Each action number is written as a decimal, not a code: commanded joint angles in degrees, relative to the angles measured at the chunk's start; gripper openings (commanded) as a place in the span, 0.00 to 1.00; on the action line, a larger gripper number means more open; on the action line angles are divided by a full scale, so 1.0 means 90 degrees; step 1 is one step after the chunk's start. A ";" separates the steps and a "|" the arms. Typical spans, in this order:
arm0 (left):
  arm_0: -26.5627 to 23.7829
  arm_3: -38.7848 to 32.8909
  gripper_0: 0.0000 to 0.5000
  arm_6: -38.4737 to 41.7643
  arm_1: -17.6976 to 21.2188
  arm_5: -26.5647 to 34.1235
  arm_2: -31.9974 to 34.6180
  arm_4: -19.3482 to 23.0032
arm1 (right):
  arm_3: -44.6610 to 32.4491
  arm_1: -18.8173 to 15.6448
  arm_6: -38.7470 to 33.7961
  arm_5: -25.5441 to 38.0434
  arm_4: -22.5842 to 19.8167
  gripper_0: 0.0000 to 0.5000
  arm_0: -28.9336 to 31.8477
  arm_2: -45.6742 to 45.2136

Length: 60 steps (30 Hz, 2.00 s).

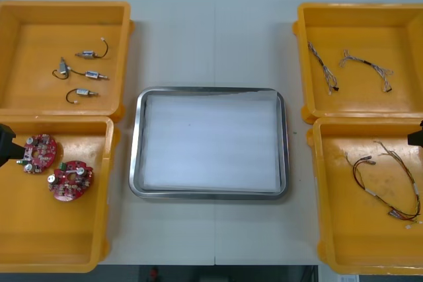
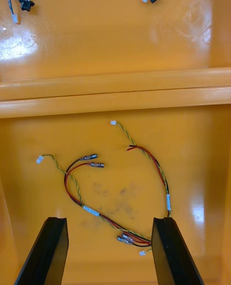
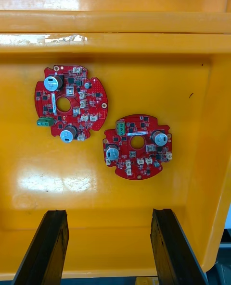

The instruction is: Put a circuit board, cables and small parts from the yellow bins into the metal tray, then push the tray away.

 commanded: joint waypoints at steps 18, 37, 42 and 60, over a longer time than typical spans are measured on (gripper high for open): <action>0.0172 -0.0032 1.00 -0.0404 -0.0057 -0.0058 -0.0007 -0.0068 | -0.0053 -0.0119 -0.0254 0.0020 -0.0032 1.00 0.0109 0.0078; 0.0172 -0.0032 1.00 -0.0404 -0.0057 -0.0058 -0.0007 -0.0068 | -0.0053 -0.0119 -0.0254 0.0020 -0.0032 1.00 0.0109 0.0078; 0.0172 -0.0032 1.00 -0.0404 -0.0057 -0.0058 -0.0007 -0.0068 | -0.0053 -0.0119 -0.0254 0.0020 -0.0032 1.00 0.0109 0.0078; 0.0172 -0.0032 1.00 -0.0404 -0.0057 -0.0058 -0.0007 -0.0068 | -0.0053 -0.0119 -0.0254 0.0020 -0.0032 1.00 0.0109 0.0078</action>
